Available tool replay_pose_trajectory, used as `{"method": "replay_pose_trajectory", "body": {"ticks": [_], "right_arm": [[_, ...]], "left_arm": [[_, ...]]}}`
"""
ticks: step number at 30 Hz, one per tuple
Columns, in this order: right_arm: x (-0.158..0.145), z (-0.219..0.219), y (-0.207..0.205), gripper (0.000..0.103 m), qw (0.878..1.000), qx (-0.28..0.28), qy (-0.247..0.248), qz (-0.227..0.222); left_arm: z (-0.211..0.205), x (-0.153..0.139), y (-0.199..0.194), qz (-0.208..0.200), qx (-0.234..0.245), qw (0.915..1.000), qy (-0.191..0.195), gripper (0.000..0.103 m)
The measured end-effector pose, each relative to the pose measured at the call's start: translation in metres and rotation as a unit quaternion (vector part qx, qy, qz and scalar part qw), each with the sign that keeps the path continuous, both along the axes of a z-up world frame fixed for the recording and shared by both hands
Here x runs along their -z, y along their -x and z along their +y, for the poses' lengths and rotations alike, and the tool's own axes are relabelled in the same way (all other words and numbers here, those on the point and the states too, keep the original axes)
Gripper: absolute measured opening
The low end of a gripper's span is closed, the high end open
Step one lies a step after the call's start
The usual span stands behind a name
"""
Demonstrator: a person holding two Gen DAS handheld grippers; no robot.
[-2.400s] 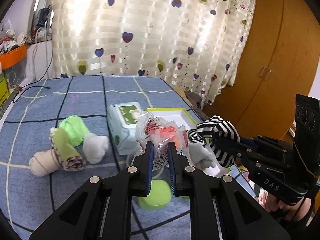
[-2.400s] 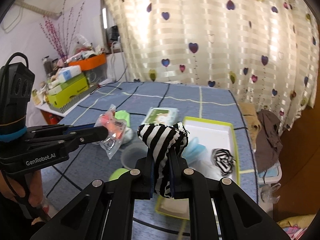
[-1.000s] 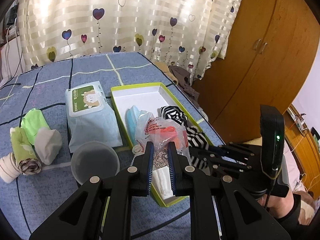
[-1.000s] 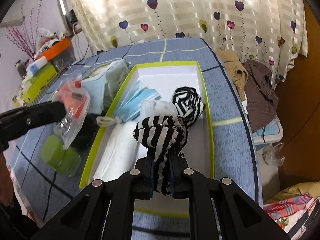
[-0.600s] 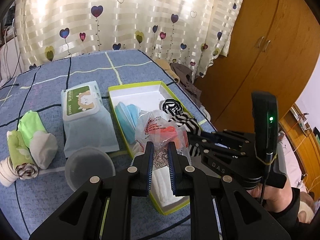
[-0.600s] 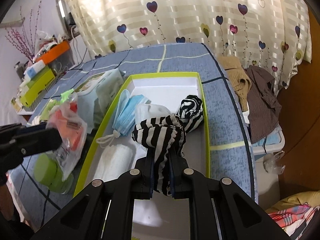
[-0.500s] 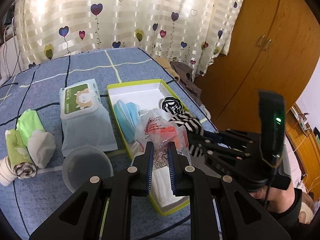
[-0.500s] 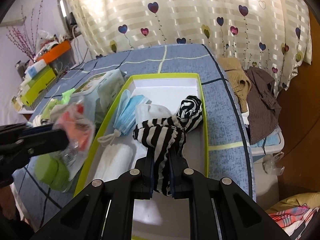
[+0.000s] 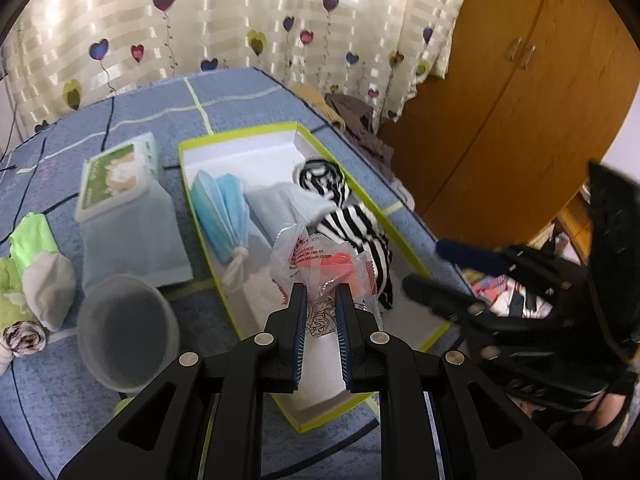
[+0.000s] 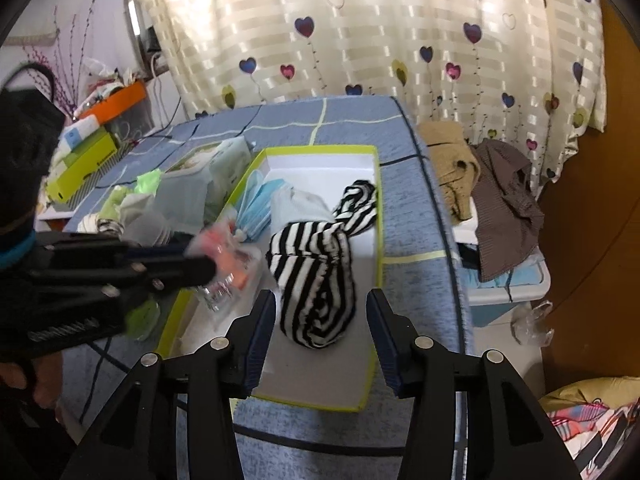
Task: Organize soft objects
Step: 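Lower and release the striped sock and plastic bag into the tray with both grippers, then move both open tools back toward the rolled socks beside the wipes pack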
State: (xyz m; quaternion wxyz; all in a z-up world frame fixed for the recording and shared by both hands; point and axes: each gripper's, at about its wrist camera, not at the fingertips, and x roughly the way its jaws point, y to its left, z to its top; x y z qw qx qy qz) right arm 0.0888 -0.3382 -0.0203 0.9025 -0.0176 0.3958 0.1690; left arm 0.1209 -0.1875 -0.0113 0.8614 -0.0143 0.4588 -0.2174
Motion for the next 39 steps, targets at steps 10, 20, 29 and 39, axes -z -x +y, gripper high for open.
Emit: {"method": "replay_pose_trajectory", "body": {"ticks": [10, 20, 29, 39], "right_arm": [[0.002, -0.005, 0.001, 0.047, 1.000, 0.009, 0.003, 0.006], [-0.010, 0.002, 0.009, 0.052, 1.000, 0.014, 0.011, -0.005], [-0.034, 0.021, 0.028, 0.055, 0.999, 0.020, 0.020, -0.031], [-0.054, 0.045, 0.051, 0.065, 0.998, 0.024, 0.027, -0.061]], "left_arm": [[-0.006, 0.012, -0.006, 0.024, 0.009, 0.9997, -0.002, 0.047], [0.010, -0.010, 0.011, 0.002, 0.011, 0.9992, 0.037, 0.047], [0.036, -0.035, 0.034, -0.034, 0.002, 0.9969, 0.071, 0.047], [0.064, -0.050, 0.060, -0.059, -0.004, 0.9934, 0.098, 0.047]]}}
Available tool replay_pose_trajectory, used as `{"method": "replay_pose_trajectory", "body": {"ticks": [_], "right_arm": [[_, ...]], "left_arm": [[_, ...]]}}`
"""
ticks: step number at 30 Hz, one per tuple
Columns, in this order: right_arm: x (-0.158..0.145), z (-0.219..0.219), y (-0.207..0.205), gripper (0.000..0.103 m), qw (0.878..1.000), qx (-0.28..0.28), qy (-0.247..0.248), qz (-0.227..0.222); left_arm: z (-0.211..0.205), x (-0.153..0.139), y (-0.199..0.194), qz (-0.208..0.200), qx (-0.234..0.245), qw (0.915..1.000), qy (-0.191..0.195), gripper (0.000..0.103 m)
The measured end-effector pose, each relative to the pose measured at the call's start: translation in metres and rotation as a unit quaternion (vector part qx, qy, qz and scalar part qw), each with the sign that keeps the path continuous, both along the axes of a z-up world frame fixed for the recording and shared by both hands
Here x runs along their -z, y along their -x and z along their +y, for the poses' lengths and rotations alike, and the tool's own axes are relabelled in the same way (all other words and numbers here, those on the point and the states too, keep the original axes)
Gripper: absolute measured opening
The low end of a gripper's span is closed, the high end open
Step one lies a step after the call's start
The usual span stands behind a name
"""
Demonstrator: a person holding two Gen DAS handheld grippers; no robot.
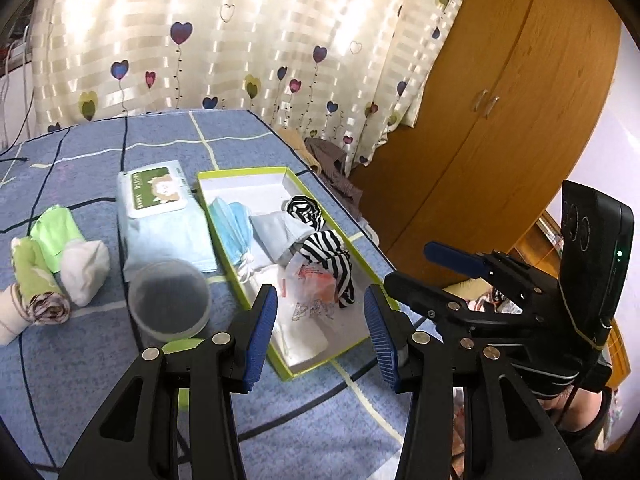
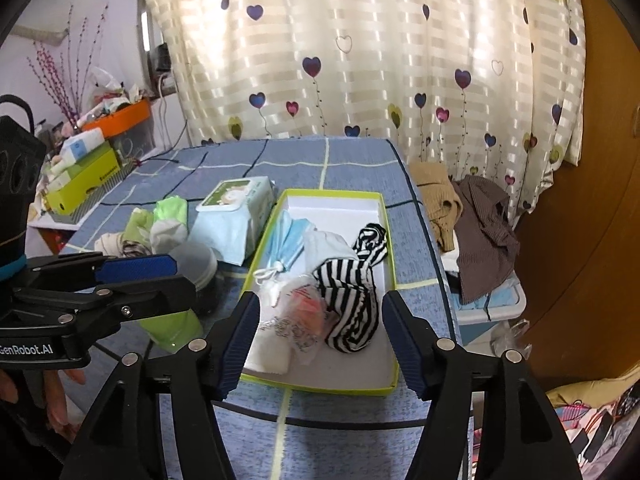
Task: Organize soft objects
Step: 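Move both open tools back toward the rolled socks beside the wipes pack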
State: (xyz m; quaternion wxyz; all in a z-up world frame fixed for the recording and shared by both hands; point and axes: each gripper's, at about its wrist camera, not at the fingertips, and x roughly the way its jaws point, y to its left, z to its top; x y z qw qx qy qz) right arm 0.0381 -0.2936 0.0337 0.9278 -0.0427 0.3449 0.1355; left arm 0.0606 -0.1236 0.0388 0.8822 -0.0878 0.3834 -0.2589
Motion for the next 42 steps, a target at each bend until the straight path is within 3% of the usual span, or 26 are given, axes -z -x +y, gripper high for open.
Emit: {"method": "replay_pose_trajectory", "body": {"ticks": [18, 42], "right_arm": [[-0.010, 0.048, 0.017, 0.065, 0.998, -0.054, 0.005, -0.008], [-0.012, 0.100, 0.002, 0.066, 0.994, -0.110, 0.017, 0.000]], "left_arm": [[0.050, 0.002, 0.021, -0.007, -0.062, 0.9980, 0.004, 0.047], [0.103, 0.009, 0.022, -0.008, -0.125, 0.9921, 0.001, 0.047]]}}
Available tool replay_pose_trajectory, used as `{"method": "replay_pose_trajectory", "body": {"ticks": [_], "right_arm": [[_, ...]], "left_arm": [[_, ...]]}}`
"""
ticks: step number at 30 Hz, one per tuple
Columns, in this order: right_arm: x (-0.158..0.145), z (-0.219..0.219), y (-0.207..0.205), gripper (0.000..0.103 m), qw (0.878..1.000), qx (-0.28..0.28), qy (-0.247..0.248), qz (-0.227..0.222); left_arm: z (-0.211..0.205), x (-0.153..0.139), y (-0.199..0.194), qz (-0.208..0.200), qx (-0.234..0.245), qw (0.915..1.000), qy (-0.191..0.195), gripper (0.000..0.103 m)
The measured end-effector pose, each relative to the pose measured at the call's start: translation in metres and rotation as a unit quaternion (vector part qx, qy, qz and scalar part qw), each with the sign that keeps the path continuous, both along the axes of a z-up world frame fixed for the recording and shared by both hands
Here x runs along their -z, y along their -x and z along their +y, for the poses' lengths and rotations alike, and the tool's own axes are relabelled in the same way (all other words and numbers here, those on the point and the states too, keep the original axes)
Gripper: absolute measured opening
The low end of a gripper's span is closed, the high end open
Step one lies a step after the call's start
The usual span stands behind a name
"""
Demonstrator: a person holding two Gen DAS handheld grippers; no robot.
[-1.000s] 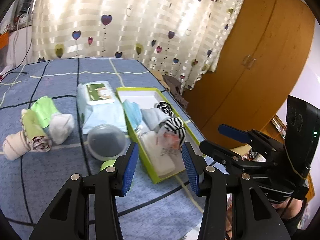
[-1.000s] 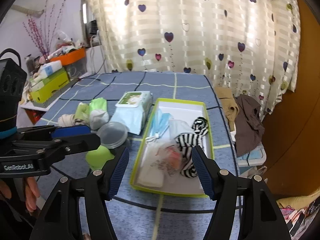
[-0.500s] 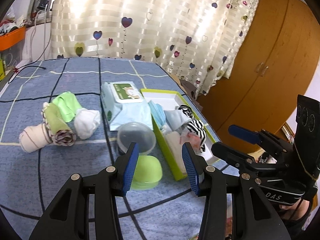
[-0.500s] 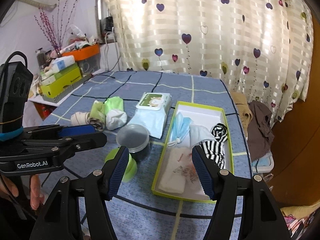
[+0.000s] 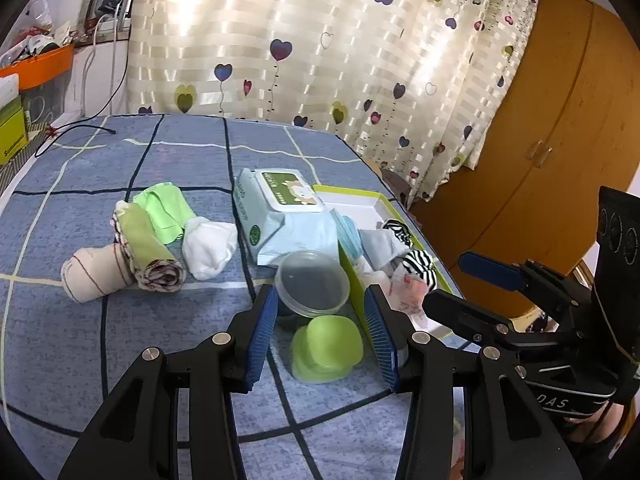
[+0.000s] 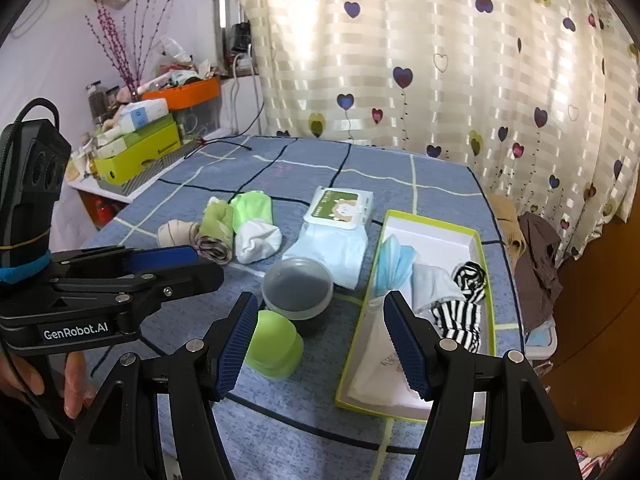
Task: Organize soft objects
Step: 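Move both open tools back toward the rolled socks beside the wipes pack, then grasp the green rolled sock with the right gripper while the left gripper approaches the white red-striped sock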
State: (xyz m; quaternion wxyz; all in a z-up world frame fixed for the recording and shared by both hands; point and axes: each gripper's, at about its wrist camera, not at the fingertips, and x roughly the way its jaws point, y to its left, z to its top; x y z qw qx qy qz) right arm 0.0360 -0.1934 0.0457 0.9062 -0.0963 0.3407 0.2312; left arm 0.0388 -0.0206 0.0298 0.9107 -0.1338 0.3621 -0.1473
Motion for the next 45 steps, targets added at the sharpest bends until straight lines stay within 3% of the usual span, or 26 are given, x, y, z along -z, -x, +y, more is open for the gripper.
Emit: {"method": "replay_pose_trajectory", "body": {"ticks": [19, 45], "right_arm": [[0.011, 0.053, -0.016, 0.066, 0.998, -0.051, 0.011, 0.019], [0.029, 0.117, -0.049, 0.065, 0.994, -0.093, 0.034, 0.041]], "left_arm": [[0.055, 0.019, -0.002, 0.020, -0.051, 0.9984, 0.012, 0.047], [0.143, 0.047, -0.002, 0.049, -0.151, 0.9868, 0.032, 0.047]]}}
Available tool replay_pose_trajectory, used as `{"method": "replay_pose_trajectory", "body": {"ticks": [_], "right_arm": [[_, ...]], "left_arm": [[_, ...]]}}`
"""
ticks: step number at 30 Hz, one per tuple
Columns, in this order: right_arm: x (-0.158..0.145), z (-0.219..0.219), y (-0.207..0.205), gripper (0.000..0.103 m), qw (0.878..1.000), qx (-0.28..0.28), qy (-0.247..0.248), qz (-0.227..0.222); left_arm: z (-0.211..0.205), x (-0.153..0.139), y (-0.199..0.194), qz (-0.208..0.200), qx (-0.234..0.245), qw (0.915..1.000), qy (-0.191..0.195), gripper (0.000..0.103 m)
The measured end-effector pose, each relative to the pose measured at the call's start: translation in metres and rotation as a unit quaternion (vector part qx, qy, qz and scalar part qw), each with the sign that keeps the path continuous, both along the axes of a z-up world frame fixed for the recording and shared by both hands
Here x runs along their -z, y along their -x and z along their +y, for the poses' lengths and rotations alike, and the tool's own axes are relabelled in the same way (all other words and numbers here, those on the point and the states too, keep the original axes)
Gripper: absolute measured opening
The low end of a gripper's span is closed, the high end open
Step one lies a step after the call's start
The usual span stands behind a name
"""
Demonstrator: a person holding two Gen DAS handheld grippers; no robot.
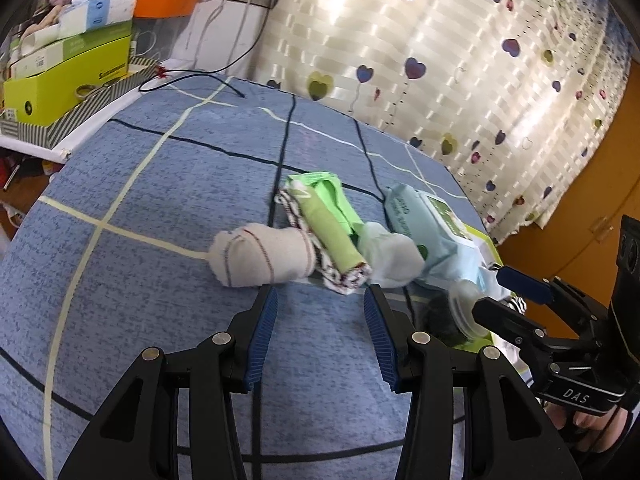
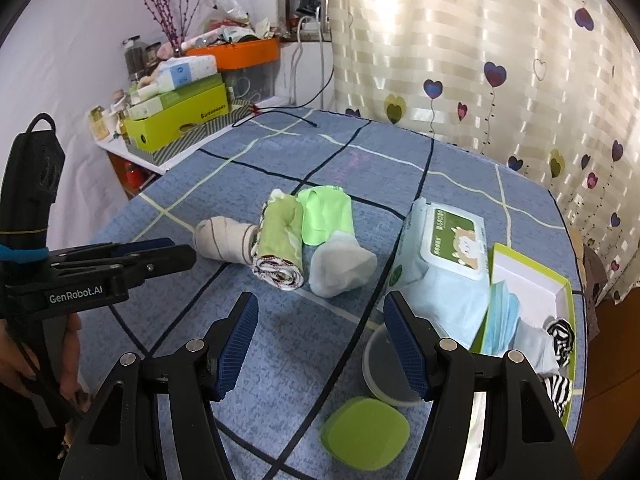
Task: Organize soft objects
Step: 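Grasp the green rolled sock with the right gripper while the left gripper approaches the white red-striped sock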
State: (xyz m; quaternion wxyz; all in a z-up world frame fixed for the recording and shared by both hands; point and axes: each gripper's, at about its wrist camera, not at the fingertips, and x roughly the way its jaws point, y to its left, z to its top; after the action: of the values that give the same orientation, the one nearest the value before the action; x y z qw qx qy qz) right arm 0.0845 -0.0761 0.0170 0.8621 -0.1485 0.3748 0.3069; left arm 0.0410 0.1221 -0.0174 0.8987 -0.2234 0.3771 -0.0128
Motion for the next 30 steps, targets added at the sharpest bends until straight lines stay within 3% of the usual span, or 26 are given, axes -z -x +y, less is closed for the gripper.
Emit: {"method": "replay_pose_trajectory", "body": {"ticks": [10, 14, 22, 24, 28, 30], "right_arm": [[0.013, 0.037, -0.019, 0.065, 1.000, -0.026, 0.004, 0.017], [0.024, 0.062, -0.029, 0.052, 0.999, -0.038, 0.012, 0.030], [0.061, 0.099, -0.060, 0.050, 0.996, -0.024, 0.060, 0.064], [0.069, 0.102, -0.067, 0.046, 0.995, -0.022, 0.068, 0.072], [0.079, 0.109, -0.070, 0.026, 0.993, -0.027, 0.080, 0.077], [0.079, 0.108, -0.069, 0.024, 0.994, -0.030, 0.080, 0.074]], "left_arm": [[0.031, 0.012, -0.006, 0.016, -0.028, 0.9995, -0.003, 0.047], [0.040, 0.015, -0.004, 0.017, -0.033, 0.9993, 0.001, 0.047], [0.055, 0.021, -0.005, 0.016, -0.035, 0.9992, 0.008, 0.047], [0.059, 0.022, -0.008, 0.017, -0.033, 0.9993, 0.009, 0.047], [0.062, 0.022, -0.015, 0.019, -0.025, 0.9995, 0.008, 0.047], [0.061, 0.021, -0.020, 0.019, -0.019, 0.9996, 0.006, 0.047]]}}
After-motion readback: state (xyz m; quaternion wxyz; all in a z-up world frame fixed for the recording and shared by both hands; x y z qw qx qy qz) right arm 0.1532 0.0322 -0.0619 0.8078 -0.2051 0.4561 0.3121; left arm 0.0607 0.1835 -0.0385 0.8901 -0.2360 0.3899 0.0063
